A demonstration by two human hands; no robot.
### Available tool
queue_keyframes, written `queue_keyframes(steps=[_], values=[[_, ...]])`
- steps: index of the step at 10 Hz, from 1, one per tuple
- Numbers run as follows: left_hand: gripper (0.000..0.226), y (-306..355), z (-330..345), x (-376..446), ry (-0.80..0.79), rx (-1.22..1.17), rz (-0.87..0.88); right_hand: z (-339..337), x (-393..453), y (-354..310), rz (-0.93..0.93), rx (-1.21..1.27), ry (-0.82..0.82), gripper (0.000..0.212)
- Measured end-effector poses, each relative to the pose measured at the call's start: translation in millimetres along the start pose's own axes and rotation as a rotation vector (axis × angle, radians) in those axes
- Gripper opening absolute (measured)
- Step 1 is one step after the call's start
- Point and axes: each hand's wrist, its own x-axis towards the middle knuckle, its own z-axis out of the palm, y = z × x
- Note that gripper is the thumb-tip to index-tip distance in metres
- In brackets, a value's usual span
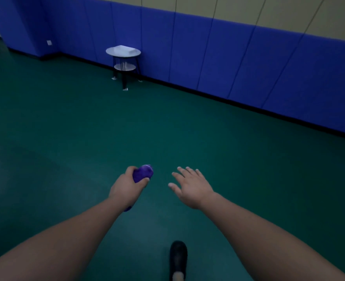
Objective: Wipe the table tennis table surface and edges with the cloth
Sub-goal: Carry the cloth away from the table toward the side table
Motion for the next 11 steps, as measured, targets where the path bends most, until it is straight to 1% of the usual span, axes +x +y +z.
queue_keyframes(steps=[2,4,6,8,9,11], values=[[0.055,23,-3,166,0.07,0.003,-0.075,-38,188,45,-0.113,-0.016,-0.011,0.066],[0.054,35,-31,311,0.142,-0.027,-0.158,-85,368,63,-0.205,-0.046,-0.047,0.067],[0.053,-2,-63,464,0.165,-0.017,-0.231,-99,548,46,-0.284,-0.071,-0.084,0.067],[0.056,-49,-110,651,0.163,-0.022,-0.258,-124,739,13,-0.299,-0.065,-0.085,0.067],[0.056,-55,-136,742,0.145,-0.017,-0.254,-149,827,3,-0.284,-0.06,-0.07,0.068],[0.056,-34,-162,928,0.092,-0.036,-0.207,-193,985,18,-0.235,-0.028,-0.048,0.068]])
